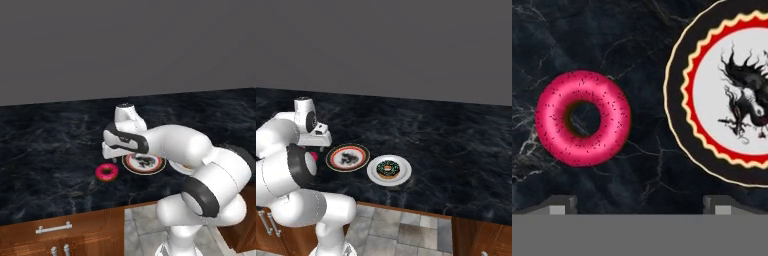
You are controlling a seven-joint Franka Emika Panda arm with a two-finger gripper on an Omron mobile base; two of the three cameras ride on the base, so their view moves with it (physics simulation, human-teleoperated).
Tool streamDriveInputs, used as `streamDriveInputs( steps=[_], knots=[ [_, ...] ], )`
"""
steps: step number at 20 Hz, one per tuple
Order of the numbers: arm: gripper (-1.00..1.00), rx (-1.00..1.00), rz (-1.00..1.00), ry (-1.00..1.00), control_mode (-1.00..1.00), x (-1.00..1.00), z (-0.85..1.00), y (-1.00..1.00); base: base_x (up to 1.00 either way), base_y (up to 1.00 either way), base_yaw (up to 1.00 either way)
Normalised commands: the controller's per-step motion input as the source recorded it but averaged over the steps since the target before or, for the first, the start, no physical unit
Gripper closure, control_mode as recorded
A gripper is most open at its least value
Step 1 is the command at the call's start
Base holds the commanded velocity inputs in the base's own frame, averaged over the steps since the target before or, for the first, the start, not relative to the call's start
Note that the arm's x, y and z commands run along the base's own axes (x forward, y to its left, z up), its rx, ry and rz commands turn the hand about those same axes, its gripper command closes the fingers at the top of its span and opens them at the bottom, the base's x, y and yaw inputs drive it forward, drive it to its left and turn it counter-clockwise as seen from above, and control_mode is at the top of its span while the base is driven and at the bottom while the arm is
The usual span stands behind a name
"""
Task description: Place the pastries on the plates.
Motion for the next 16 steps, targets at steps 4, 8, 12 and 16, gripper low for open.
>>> streamDriveInputs(
  steps=[4, 8, 12, 16],
  knots=[
    [-1.0, -0.02, 0.0, 0.0, -1.0, 0.04, -0.32, 0.24, 0.0, 0.0, 0.0],
    [-1.0, 0.0, 0.0, 0.0, -1.0, 0.1, -0.24, 0.12, 0.0, 0.0, 0.0],
    [-1.0, 0.0, 0.0, 0.0, -1.0, 0.15, -0.26, 0.02, 0.0, 0.0, 0.0],
    [-1.0, 0.0, 0.0, 0.0, -1.0, 0.23, -0.25, 0.02, 0.0, 0.0, 0.0]
  ],
)
